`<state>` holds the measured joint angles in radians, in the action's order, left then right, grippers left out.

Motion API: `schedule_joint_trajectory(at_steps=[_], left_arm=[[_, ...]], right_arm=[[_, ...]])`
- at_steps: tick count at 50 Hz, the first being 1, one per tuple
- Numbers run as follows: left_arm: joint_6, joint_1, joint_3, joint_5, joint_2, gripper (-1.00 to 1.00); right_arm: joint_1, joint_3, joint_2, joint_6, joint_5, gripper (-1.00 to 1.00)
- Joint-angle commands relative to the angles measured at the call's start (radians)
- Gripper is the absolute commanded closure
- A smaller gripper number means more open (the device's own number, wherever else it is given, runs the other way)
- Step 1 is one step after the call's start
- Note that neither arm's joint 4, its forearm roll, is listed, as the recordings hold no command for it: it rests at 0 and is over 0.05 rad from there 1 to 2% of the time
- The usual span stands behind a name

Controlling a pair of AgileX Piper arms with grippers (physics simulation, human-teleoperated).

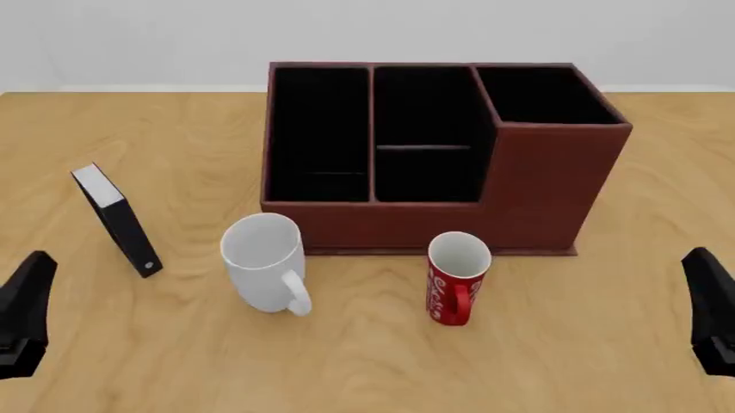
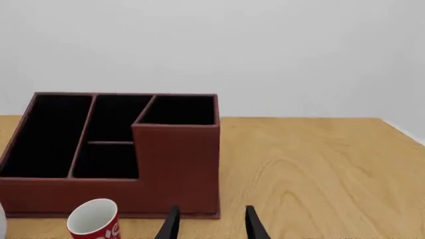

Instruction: Pick up the white mug and place it to the right of the caddy.

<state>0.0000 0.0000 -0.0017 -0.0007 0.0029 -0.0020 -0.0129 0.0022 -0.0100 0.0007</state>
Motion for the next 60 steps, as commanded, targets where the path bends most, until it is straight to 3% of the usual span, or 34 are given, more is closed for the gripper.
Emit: schedule_joint_trajectory(at_steps=[1, 13, 26, 36, 39, 53, 60], left_arm=[[0.0, 0.0, -0.003, -0.001, 0.005, -1.0], [0.0, 0.0, -0.003, -0.001, 0.005, -1.0], [0.0, 0.0, -0.003, -0.001, 0.005, -1.0], [0.0, 0.0, -0.003, -0.001, 0.005, -1.0], [0.0, 0.0, -0.003, -0.001, 0.005, -1.0], [0.0, 0.0, -0.003, -0.001, 0.005, -1.0], [0.0, 0.0, -0.003, -0.001, 0.005, -1.0]], right_arm=[[0.004, 0.008, 0.002, 0.016, 0.0, -1.0], [0.024, -0.036, -0.001, 0.039, 0.032, -1.0], [0.105, -0.149, -0.002, 0.013, 0.116, -1.0], [0.199, -0.263, 0.001, -0.057, 0.202, -1.0], [0.222, -0.403, 0.05, -0.073, 0.291, -1.0], [0.314, -0.604, 0.209, -0.175, 0.361, -1.0], [0.403, -0.708, 0.329, -0.229, 0.388, -1.0]])
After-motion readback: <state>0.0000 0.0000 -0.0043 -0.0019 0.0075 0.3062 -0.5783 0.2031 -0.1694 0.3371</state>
